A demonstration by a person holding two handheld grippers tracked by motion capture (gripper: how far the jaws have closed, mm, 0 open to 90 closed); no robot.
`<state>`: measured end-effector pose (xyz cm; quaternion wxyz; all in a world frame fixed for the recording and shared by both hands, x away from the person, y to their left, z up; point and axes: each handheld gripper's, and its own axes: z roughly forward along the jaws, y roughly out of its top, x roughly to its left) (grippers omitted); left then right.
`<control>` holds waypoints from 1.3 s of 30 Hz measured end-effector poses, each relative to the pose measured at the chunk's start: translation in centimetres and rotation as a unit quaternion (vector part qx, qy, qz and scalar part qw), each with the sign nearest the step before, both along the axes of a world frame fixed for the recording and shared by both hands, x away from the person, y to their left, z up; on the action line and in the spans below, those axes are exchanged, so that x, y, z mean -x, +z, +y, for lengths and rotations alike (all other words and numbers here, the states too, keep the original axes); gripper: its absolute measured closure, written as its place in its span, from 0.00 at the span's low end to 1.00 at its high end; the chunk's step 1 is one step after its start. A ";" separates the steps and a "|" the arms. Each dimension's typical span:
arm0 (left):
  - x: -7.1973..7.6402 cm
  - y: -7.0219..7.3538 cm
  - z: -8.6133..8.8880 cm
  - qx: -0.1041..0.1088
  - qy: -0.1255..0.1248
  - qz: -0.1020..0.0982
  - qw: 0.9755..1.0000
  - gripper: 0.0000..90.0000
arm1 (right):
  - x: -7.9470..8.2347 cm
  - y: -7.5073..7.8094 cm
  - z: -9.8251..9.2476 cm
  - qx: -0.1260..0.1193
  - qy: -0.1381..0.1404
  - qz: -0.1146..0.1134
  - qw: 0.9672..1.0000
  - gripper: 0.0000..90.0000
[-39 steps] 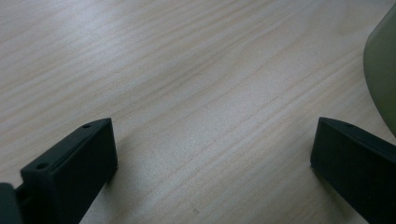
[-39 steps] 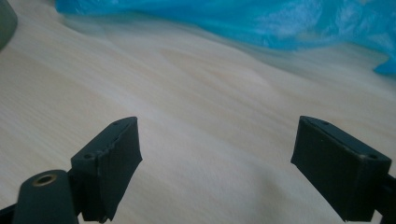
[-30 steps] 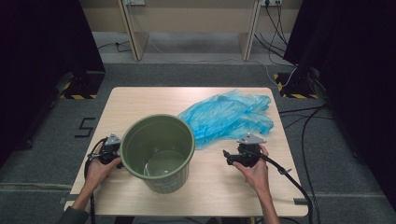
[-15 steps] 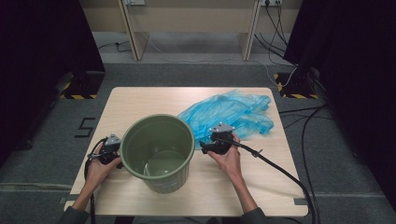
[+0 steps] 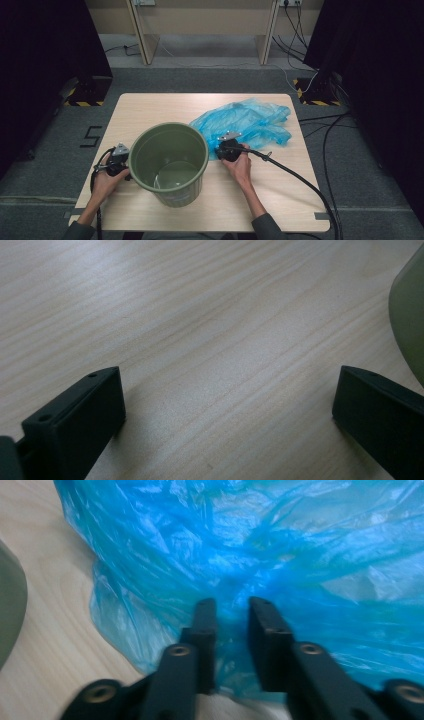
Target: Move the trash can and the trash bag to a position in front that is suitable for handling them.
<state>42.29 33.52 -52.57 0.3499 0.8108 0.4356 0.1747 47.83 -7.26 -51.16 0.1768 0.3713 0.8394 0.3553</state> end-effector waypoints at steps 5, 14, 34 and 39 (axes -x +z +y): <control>0.0 0.0 0.0 0.000 0.000 0.000 1.000 0.00 | 0.7 0.5 -1.7 -0.001 0.000 0.008 1.000 0.96; 0.0 0.0 0.0 0.000 0.000 -0.001 1.000 0.00 | 5.1 2.3 -9.1 0.045 -0.007 -0.006 0.999 0.91; 0.0 0.0 0.0 0.000 0.000 -0.001 1.000 0.00 | 9.8 3.3 -5.8 -0.018 0.004 -0.013 1.000 0.60; 0.0 0.0 0.0 -0.001 -0.001 -0.002 1.000 0.00 | 10.7 2.5 -7.8 0.032 -0.001 0.001 0.999 0.76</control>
